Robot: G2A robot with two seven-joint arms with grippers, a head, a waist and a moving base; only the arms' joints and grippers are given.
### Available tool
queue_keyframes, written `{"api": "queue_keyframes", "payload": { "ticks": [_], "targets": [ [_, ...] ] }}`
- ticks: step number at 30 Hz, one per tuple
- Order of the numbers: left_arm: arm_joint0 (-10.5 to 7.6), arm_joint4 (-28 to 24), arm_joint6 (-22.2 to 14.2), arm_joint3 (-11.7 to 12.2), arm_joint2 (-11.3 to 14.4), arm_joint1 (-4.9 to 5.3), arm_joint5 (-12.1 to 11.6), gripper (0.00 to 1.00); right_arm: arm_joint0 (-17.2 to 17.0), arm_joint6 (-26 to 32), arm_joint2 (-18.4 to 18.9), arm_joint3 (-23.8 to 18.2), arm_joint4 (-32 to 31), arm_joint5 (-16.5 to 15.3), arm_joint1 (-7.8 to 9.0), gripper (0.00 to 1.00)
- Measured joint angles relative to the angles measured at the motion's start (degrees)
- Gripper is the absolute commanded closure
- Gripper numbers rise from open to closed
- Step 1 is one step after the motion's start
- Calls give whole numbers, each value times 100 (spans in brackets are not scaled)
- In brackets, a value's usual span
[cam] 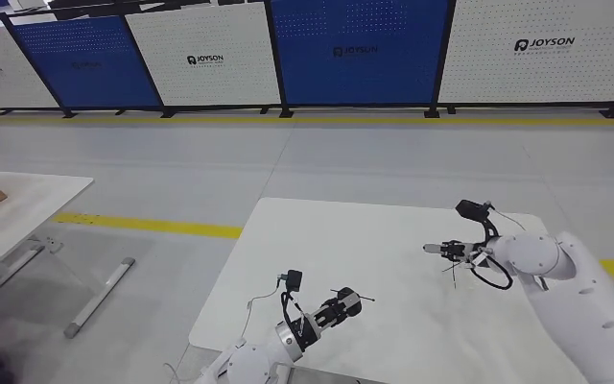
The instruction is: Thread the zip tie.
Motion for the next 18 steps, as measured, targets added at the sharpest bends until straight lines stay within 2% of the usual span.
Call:
{"api": "queue_keyframes", "payload": {
  "ticks": [2, 4, 7, 18],
  "targets": [
    [0, 0, 0, 0, 0, 0, 0, 100, -285, -42, 150, -406, -169, 91, 77, 0],
    [0, 0, 0, 0, 0, 0, 0, 100, -401, 62, 118, -586, -379, 201, 100, 0],
    [0, 0, 0, 0, 0, 0, 0, 100, -352, 125, 26, -572, -575, 411, 86, 0],
    [0, 0, 0, 0, 0, 0, 0, 100, -350, 50, 40, -484, -676, 367, 91, 0]
  ]
}}
